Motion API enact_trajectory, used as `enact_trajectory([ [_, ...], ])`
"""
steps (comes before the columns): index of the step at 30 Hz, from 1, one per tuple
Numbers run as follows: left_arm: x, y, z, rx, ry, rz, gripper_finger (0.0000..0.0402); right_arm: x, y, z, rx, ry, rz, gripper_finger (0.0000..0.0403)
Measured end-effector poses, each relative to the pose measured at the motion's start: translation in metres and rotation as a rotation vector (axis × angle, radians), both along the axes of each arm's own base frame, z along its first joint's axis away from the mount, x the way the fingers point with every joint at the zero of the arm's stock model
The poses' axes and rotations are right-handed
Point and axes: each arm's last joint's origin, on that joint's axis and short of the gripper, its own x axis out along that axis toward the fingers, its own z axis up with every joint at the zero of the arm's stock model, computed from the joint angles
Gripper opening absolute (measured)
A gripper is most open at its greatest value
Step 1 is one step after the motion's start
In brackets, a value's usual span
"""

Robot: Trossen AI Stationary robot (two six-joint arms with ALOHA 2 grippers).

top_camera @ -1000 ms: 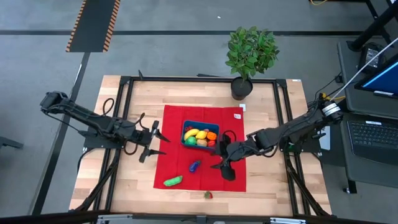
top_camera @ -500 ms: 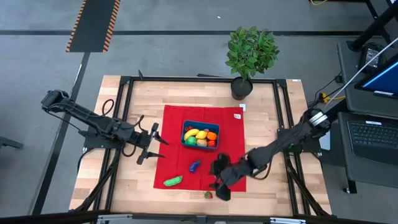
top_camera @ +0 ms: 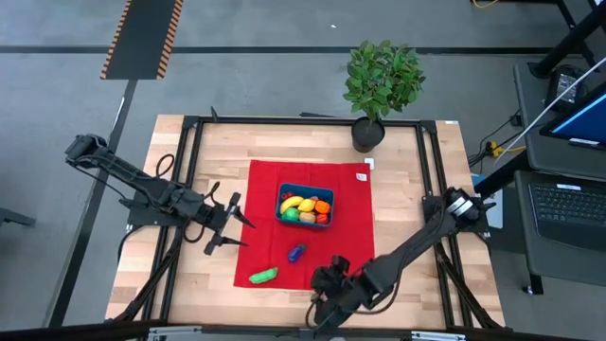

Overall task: Pick and placing Produce into tupperware
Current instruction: Put the red strawberry into the blue bin

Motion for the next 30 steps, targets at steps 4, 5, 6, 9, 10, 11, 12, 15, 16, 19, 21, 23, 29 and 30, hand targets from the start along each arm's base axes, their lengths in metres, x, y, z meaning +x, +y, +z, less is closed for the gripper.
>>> enact_trajectory([
  [4,-0.001,-0.002,0.000,0.002,0.003,-0.013,0.0241,0.002,0.010,-0.011,0.028,0.047,-0.071,0.0267],
  [5,-0.001,-0.002,0.000,0.002,0.002,-0.016,0.0241,0.001,0.011,-0.014,0.030,0.060,-0.083,0.0267],
  [6,-0.001,-0.003,0.000,0.003,0.003,-0.018,0.0241,0.002,0.013,-0.017,0.038,0.065,-0.099,0.0267],
  [9,-0.002,-0.003,0.000,0.003,0.003,-0.022,0.0241,0.002,0.015,-0.025,0.064,0.086,-0.149,0.0267],
  [10,-0.002,-0.003,0.000,0.004,0.004,-0.022,0.0241,0.003,0.016,-0.027,0.071,0.092,-0.158,0.0267],
  [11,-0.002,-0.003,-0.001,0.005,0.008,-0.022,0.0241,0.003,0.016,-0.029,0.078,0.099,-0.171,0.0267],
  [12,-0.002,-0.003,-0.001,0.006,0.009,-0.022,0.0241,0.003,0.017,-0.031,0.081,0.107,-0.175,0.0267],
  [15,-0.002,-0.003,-0.001,0.006,0.009,-0.022,0.0241,0.003,0.018,-0.035,0.112,0.138,-0.185,0.0267],
  [16,-0.002,-0.003,-0.001,0.006,0.008,-0.022,0.0241,0.003,0.018,-0.035,0.124,0.148,-0.196,0.0267],
  [19,-0.002,-0.003,-0.001,0.006,0.009,-0.022,0.0241,0.003,0.018,-0.038,0.120,0.155,-0.199,0.0267],
  [21,-0.002,-0.003,-0.001,0.006,0.009,-0.022,0.0241,0.003,0.018,-0.039,0.117,0.157,-0.197,0.0267],
  [23,-0.002,-0.003,-0.001,0.009,0.014,-0.022,0.0241,0.003,0.018,-0.039,0.118,0.157,-0.198,0.0267],
  [29,-0.002,-0.003,-0.003,0.014,0.025,-0.022,0.0241,0.004,0.018,-0.043,0.109,0.164,-0.197,0.0267],
  [30,-0.002,-0.003,-0.003,0.014,0.025,-0.022,0.0241,0.004,0.019,-0.048,0.100,0.172,-0.195,0.0267],
])
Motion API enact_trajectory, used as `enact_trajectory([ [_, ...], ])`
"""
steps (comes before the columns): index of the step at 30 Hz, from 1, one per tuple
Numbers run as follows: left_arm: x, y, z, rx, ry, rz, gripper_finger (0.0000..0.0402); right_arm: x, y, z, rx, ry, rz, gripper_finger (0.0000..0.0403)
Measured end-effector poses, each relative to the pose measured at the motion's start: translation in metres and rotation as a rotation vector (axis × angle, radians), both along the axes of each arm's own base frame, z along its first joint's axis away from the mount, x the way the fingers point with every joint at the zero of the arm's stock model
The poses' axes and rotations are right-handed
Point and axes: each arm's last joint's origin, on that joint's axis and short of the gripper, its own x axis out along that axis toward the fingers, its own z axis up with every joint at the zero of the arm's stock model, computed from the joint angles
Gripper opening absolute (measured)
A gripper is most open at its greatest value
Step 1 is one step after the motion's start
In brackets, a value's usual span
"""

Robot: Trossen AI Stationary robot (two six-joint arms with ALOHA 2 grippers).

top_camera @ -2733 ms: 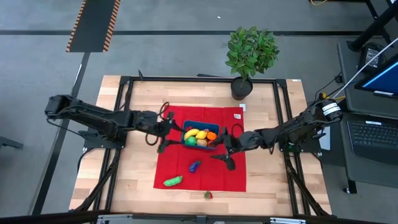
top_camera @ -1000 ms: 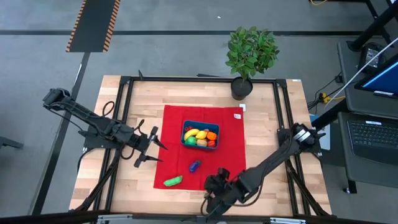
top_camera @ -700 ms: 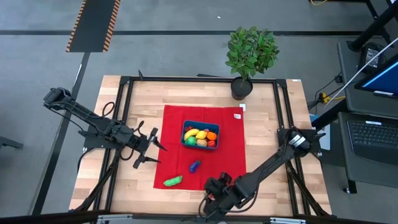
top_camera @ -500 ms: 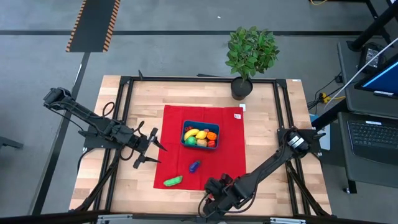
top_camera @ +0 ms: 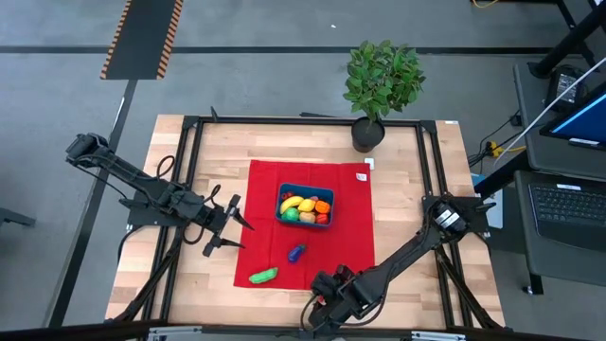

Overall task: Pick and placing Produce into tupperware
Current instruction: Put the red strawberry into the blue bin

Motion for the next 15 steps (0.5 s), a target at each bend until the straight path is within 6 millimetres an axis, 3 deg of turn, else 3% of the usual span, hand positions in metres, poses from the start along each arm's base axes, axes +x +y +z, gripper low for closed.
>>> enact_trajectory([
  [15,0.000,0.000,0.000,0.000,0.000,0.000,0.0241,0.006,0.005,-0.038,-0.028,0.050,0.003,0.0267],
])
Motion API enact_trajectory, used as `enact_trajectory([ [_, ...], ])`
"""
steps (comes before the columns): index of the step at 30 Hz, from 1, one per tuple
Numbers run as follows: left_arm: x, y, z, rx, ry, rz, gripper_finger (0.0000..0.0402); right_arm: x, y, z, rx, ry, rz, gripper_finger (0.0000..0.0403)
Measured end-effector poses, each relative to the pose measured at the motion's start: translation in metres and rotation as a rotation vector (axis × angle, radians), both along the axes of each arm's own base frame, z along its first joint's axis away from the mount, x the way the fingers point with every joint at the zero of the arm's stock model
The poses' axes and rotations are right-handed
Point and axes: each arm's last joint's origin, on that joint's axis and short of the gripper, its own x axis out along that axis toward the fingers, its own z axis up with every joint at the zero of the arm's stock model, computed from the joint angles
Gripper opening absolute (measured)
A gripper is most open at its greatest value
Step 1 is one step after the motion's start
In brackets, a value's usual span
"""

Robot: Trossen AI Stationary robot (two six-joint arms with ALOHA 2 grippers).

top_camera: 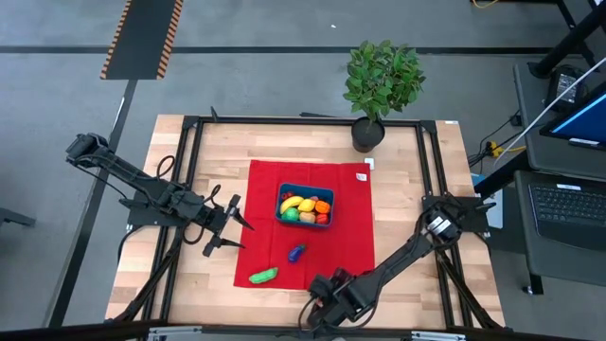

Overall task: Pick and placing Produce into tupperware
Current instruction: Put the red strawberry into the blue bin

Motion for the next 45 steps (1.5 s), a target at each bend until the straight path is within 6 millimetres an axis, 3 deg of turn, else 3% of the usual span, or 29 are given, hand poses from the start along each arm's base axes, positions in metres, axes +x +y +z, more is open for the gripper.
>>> enact_trajectory([
  [16,0.000,0.000,0.000,0.000,0.000,0.000,0.0241,0.005,0.000,-0.003,0.017,-0.022,-0.012,0.0261],
  [29,0.000,0.000,0.000,0.000,0.001,0.000,0.0241,0.010,-0.005,-0.004,0.044,-0.012,-0.022,0.0131],
  [45,-0.001,0.000,-0.002,0.009,0.019,0.001,0.0241,0.017,-0.015,-0.003,0.106,0.033,-0.023,0.0129],
])
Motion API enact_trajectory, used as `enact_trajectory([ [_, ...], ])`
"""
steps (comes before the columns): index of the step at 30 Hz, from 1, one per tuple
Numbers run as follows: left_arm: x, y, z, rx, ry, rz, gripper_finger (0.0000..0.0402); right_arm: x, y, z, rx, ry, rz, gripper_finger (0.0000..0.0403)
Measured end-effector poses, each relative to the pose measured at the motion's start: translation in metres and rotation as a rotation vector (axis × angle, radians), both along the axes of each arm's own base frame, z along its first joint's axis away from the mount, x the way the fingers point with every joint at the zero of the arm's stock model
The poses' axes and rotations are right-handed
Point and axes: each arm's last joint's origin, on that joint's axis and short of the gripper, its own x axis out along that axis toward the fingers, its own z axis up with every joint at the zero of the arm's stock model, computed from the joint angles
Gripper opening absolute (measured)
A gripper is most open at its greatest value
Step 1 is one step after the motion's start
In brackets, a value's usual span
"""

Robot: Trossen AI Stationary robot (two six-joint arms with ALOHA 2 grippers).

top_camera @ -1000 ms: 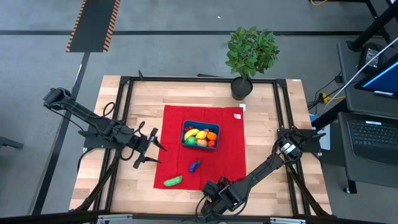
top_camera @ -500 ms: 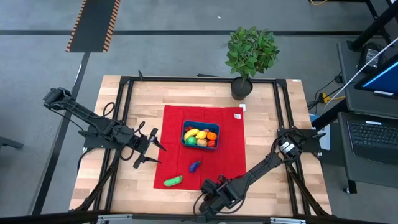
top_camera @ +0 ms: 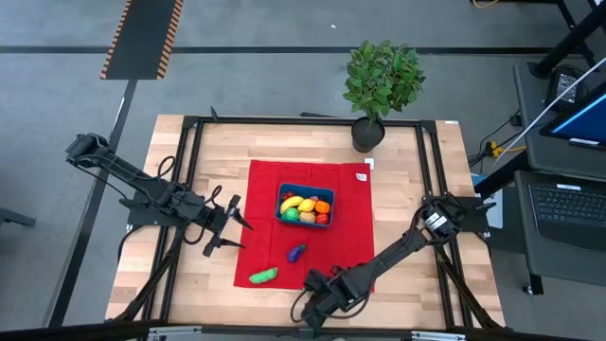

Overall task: Pick and placing Produce into tupperware
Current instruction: Put the red strawberry into the blue bin

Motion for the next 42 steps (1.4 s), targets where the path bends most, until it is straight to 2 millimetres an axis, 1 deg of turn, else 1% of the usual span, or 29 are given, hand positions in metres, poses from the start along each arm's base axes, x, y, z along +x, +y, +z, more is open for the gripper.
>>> enact_trajectory([
  [3,0.000,0.000,0.000,-0.001,0.000,0.000,0.0241,0.003,-0.004,0.001,0.038,0.025,0.009,0.0129],
  [7,0.000,0.000,0.000,-0.001,0.001,0.000,0.0241,0.009,-0.003,0.008,0.031,0.018,0.062,0.0129],
  [10,0.000,0.000,0.000,0.001,0.003,0.000,0.0241,0.013,-0.002,0.025,0.017,0.016,0.088,0.0129],
  [13,0.000,0.000,0.000,0.001,0.004,0.000,0.0241,0.013,-0.003,0.043,-0.048,0.021,0.088,0.0129],
  [18,0.000,0.000,0.000,0.002,0.004,0.000,0.0241,0.014,-0.007,0.074,-0.220,-0.016,0.115,0.0129],
  [20,0.000,0.000,0.000,0.002,0.004,0.000,0.0241,0.013,-0.009,0.080,-0.276,-0.021,0.145,0.0129],
  [22,0.000,0.000,0.000,0.002,0.004,0.000,0.0241,0.012,-0.011,0.081,-0.327,-0.016,0.156,0.0129],
  [24,0.000,0.000,0.000,0.002,0.005,0.000,0.0241,0.012,-0.011,0.082,-0.350,-0.025,0.146,0.0129],
  [26,0.000,0.000,-0.001,0.002,0.005,0.000,0.0241,0.014,-0.011,0.077,-0.354,-0.053,0.120,0.0129],
  [28,0.000,0.000,-0.002,0.006,0.013,0.000,0.0241,0.017,-0.010,0.069,-0.382,-0.120,0.086,0.0129],
  [31,0.001,0.000,-0.002,0.007,0.017,0.000,0.0241,0.023,-0.002,0.061,-0.383,-0.249,0.065,0.0129],
  [34,0.001,0.000,-0.003,0.011,0.025,0.000,0.0241,0.022,0.003,0.049,-0.420,-0.339,0.026,0.0129],
  [36,0.001,0.000,-0.003,0.011,0.025,0.000,0.0241,0.023,0.006,0.042,-0.414,-0.401,-0.007,0.0129],
  [39,0.001,0.000,-0.004,0.016,0.034,0.000,0.0241,0.022,0.006,0.028,-0.438,-0.488,-0.064,0.0129],
  [42,0.001,0.000,-0.004,0.016,0.035,0.000,0.0241,0.019,0.004,0.014,-0.433,-0.532,-0.111,0.0129],
])
